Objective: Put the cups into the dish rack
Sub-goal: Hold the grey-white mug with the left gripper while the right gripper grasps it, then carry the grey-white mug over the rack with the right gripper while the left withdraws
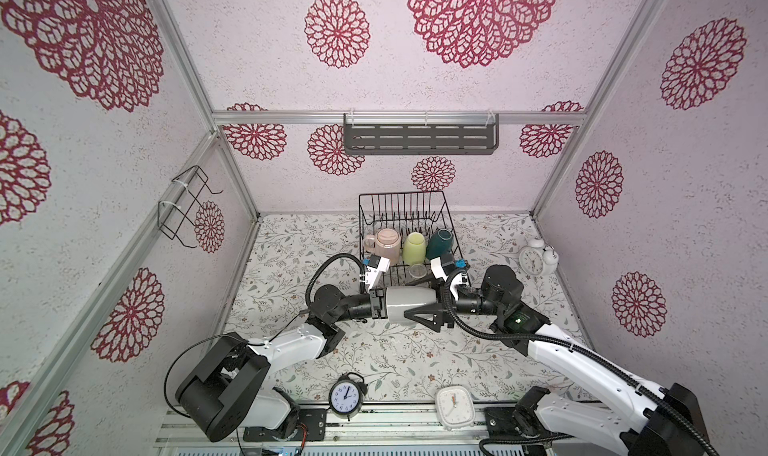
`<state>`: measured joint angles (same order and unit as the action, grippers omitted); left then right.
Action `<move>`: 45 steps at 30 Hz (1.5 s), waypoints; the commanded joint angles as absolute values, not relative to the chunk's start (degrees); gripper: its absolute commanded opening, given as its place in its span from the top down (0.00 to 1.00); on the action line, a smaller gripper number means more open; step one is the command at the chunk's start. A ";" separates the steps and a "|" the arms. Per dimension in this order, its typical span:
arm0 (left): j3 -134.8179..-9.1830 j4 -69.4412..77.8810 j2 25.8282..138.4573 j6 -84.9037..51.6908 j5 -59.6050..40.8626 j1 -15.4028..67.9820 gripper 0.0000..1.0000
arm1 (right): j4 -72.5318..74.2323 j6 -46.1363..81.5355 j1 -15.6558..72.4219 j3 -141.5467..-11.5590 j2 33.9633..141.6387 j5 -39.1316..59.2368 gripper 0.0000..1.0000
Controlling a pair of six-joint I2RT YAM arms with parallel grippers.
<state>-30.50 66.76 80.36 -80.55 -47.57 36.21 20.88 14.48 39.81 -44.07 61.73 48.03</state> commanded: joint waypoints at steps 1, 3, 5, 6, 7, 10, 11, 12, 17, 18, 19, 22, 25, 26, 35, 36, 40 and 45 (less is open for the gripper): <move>-30.17 65.51 79.36 -79.45 -46.08 34.62 0.49 | 21.70 13.35 40.17 -47.57 61.71 47.36 0.46; -29.84 64.10 79.10 -78.78 -45.46 33.79 0.48 | 21.58 13.70 40.16 -48.27 62.30 45.95 0.47; -29.55 63.98 79.36 -78.83 -45.35 32.96 0.48 | 20.94 13.65 40.08 -49.24 62.96 44.98 0.48; -29.37 64.35 79.67 -79.07 -45.27 32.66 0.50 | 20.71 13.56 40.08 -49.55 63.22 44.83 0.48; -29.25 65.24 80.05 -79.63 -45.18 32.45 0.54 | 20.57 13.53 40.08 -49.84 63.58 44.91 0.48; -28.82 70.46 81.92 -82.50 -45.09 32.08 0.75 | 21.28 13.54 40.08 -49.89 64.51 45.44 0.49; -28.66 72.70 82.73 -83.93 -45.26 31.92 0.80 | 21.38 13.68 40.08 -49.87 64.69 45.44 0.49; -28.57 75.12 83.62 -85.23 -45.35 31.82 0.84 | 21.38 13.54 40.08 -49.76 64.76 45.35 0.49; -29.00 81.47 87.68 -89.48 -46.40 31.48 1.00 | 20.29 11.78 40.03 -49.59 64.80 45.41 0.46; -29.08 81.47 87.80 -89.47 -46.42 31.53 1.00 | 19.76 11.05 40.08 -49.49 64.77 45.64 0.44; -29.10 81.47 87.82 -89.47 -46.34 31.54 1.00 | 19.24 10.30 40.08 -49.41 64.59 46.07 0.41; -29.28 81.47 86.93 -89.47 -46.41 31.47 1.00 | 18.07 8.18 40.08 -48.71 63.80 47.07 0.25; -29.30 81.43 85.53 -89.55 -46.58 31.50 1.00 | 16.35 6.36 40.03 -48.13 62.63 47.41 0.14; -29.30 81.46 85.28 -89.77 -46.66 31.53 1.00 | 15.94 5.90 40.08 -48.10 62.26 48.01 0.12; -29.90 81.45 85.90 -90.17 -46.50 32.06 1.00 | 15.77 6.24 40.25 -51.20 65.88 52.05 0.07; -29.93 81.42 86.00 -90.25 -46.49 32.11 1.00 | 15.52 6.67 40.23 -52.05 66.90 52.54 0.09; -29.94 81.45 86.07 -90.35 -46.41 32.18 1.00 | 14.47 9.35 40.34 -55.31 70.59 55.39 0.20; -29.53 81.45 85.47 -90.44 -46.14 32.22 1.00 | 13.95 10.65 40.43 -55.90 71.12 56.00 0.32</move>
